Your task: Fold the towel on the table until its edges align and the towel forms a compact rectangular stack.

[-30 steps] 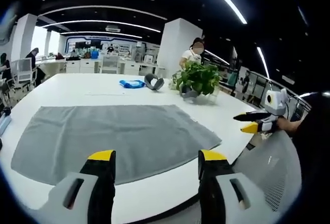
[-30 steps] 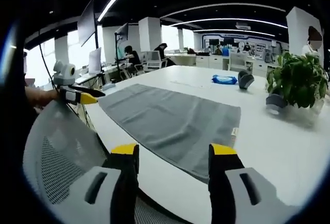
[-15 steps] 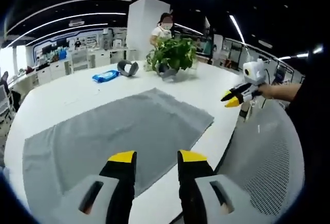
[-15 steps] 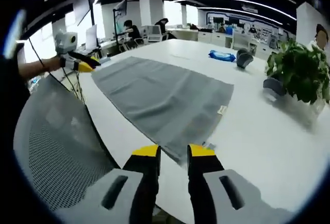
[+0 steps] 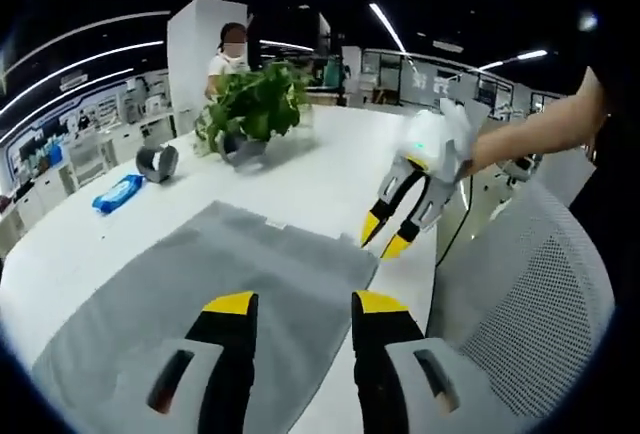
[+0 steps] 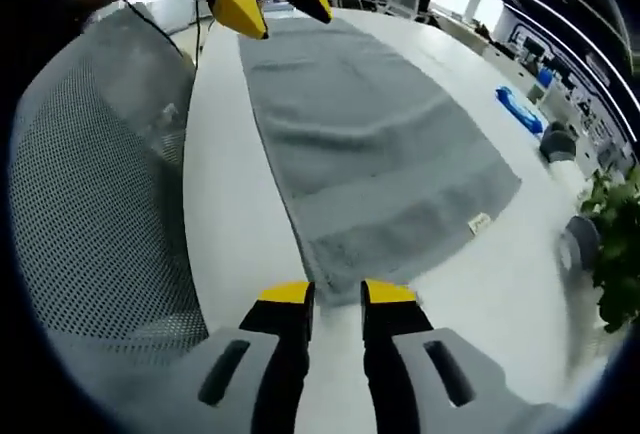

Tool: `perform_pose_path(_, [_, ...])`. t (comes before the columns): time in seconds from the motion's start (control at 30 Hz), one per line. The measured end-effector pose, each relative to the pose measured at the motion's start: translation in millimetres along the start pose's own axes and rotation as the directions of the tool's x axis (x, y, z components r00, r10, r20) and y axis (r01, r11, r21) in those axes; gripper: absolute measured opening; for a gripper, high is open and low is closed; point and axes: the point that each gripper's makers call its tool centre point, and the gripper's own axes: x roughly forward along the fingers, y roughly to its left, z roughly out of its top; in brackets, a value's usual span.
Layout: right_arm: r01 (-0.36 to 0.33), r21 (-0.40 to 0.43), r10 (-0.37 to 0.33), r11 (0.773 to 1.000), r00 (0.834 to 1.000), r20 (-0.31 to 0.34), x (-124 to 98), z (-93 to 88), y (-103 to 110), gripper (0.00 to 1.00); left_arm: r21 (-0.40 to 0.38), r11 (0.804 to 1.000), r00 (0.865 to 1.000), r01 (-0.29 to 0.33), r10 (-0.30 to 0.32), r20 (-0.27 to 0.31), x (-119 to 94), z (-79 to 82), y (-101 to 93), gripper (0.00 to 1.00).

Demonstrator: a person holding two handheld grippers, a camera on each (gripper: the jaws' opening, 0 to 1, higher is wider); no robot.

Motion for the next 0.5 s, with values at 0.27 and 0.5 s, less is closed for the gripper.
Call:
perform_pose_path(0.27, [0.021,-0.007,-0.021,1.0,1.0,-0.017,11,-12.5,-4,0.05,-0.236,0.972,0.995,0.012,0.012,0.101,3,-19.0,-3.3,0.36])
perform_pose_path(0.5, [0.025,0.042,-0.026,0.999,0.999,0.038,1,2.1,-3,0.0,-0.184,0.983,0.993,-0.014,0.035,0.114,-1,-13.8,2.5,0.34])
